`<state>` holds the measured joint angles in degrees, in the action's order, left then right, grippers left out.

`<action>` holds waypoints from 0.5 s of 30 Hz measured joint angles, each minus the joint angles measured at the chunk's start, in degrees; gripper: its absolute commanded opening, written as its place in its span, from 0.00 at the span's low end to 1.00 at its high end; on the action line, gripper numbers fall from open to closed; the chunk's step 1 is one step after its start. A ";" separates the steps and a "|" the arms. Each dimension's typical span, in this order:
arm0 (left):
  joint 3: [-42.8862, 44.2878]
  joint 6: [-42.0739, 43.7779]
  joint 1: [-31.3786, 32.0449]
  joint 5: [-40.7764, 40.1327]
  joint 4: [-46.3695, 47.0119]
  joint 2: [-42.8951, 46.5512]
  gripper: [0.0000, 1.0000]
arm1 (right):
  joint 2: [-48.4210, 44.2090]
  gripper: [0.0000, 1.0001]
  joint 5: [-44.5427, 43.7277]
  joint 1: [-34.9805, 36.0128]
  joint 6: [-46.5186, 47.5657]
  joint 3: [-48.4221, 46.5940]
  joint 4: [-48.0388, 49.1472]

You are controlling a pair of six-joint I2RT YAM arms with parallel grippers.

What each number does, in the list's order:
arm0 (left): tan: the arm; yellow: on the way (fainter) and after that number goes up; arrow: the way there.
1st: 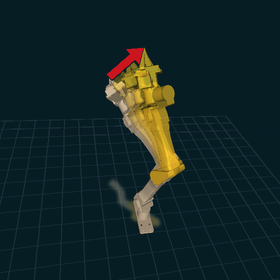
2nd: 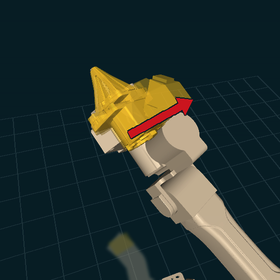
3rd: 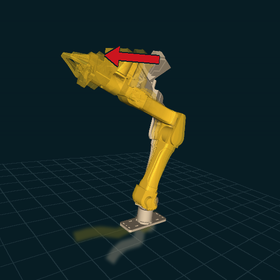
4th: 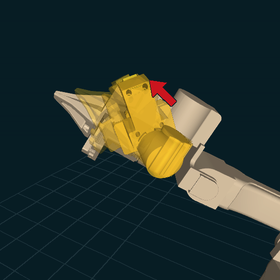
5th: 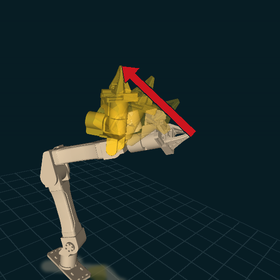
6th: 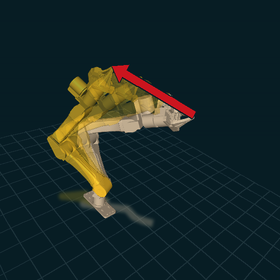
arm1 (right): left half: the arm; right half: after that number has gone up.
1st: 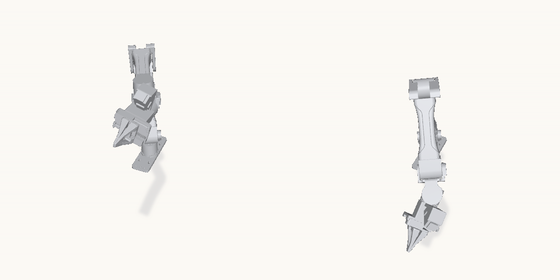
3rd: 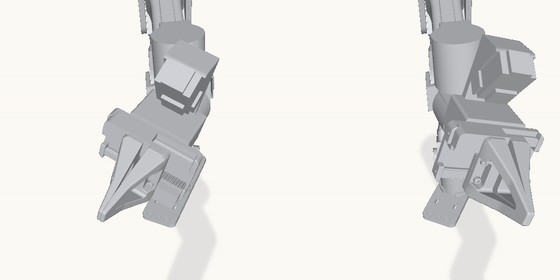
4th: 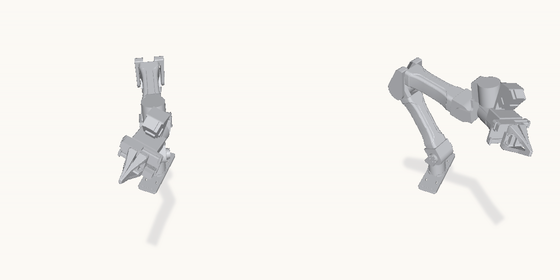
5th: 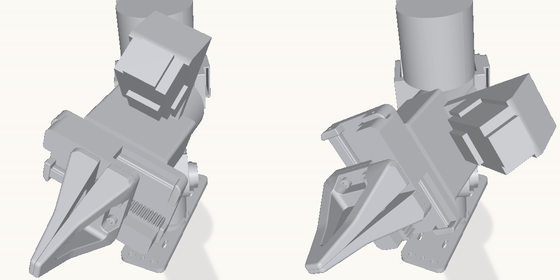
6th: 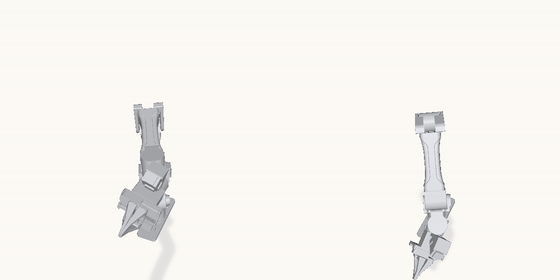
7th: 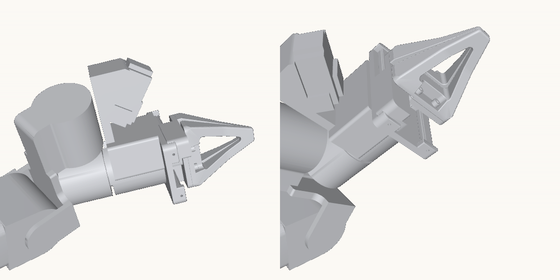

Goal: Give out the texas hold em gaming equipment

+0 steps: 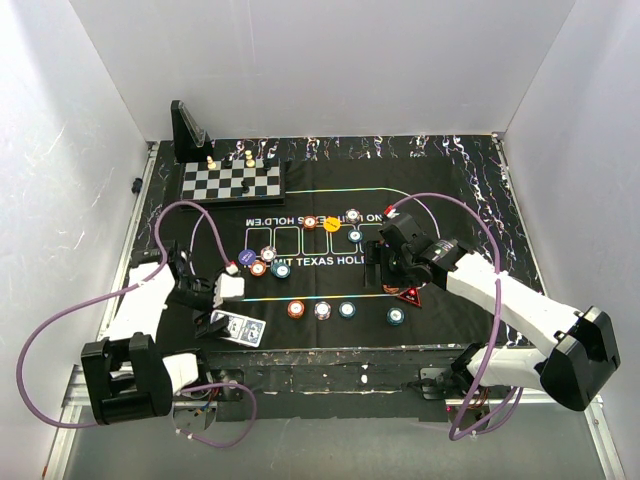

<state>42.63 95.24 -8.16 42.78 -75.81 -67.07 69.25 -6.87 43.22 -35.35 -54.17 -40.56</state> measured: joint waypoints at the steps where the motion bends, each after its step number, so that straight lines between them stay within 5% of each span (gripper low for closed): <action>1: -1.07 1.86 0.15 -0.17 0.07 0.37 1.00 | 0.00 0.88 0.02 0.04 0.00 -0.07 0.00; 15: -6.29 16.24 1.97 -5.73 5.18 1.44 1.00 | -0.42 0.88 1.01 0.09 1.49 -1.68 0.37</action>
<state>36.34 111.48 -6.20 37.06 -70.63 -65.63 68.84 -5.87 43.31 -33.87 -55.86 -40.18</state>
